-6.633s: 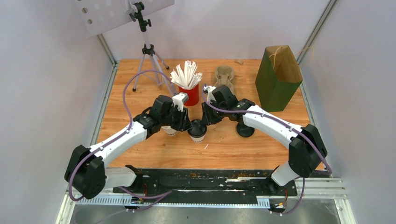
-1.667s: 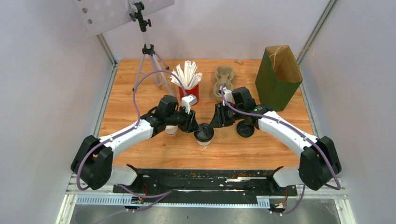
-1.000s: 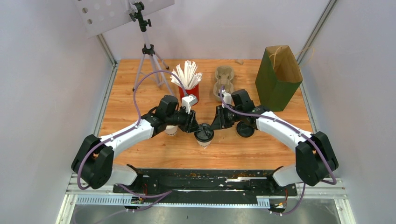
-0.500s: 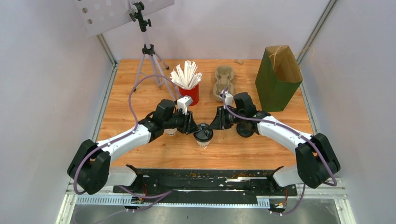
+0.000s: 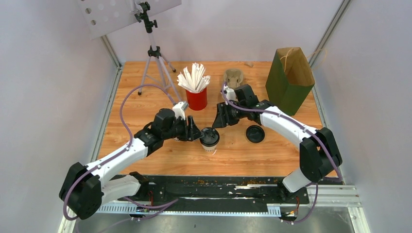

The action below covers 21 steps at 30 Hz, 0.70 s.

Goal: Pack the takeout coffee

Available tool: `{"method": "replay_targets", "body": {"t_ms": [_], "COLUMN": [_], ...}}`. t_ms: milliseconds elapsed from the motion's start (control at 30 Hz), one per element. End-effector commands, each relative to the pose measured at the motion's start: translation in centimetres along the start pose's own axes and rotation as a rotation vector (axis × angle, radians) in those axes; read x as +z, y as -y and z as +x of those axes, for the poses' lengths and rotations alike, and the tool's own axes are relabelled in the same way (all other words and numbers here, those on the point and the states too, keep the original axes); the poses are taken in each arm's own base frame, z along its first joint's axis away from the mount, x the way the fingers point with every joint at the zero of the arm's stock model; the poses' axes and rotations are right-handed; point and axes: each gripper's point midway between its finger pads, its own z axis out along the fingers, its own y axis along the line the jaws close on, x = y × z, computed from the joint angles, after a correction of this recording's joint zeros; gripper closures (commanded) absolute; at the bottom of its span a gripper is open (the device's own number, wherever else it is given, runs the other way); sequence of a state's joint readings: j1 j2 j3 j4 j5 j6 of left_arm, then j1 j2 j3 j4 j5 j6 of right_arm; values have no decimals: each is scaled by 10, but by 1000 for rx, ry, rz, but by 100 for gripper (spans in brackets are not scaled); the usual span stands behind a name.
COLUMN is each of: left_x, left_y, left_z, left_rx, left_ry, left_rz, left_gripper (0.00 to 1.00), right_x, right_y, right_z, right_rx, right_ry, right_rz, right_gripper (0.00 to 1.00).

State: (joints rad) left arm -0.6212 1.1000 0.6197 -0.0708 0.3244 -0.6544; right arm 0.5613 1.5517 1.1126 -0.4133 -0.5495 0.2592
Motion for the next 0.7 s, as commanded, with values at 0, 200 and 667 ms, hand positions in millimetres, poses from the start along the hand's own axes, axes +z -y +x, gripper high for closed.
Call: {"method": "replay_targets", "body": {"t_ms": [0, 200, 667], "left_x": [-8, -11, 21], "left_y": [11, -2, -14], "left_z": [-14, -26, -19], "left_rx": [-12, 123, 172], "left_ry": [53, 16, -115], "left_rz": [11, -94, -91], "left_gripper": [40, 36, 38], "right_x": [-16, -23, -11], "right_y": [-8, -15, -19], "right_z": [-9, 0, 28], "right_rx": [-13, 80, 140], "right_ry": [35, 50, 16], "right_rz": [13, 11, 3], "right_gripper": [47, 44, 39]}}
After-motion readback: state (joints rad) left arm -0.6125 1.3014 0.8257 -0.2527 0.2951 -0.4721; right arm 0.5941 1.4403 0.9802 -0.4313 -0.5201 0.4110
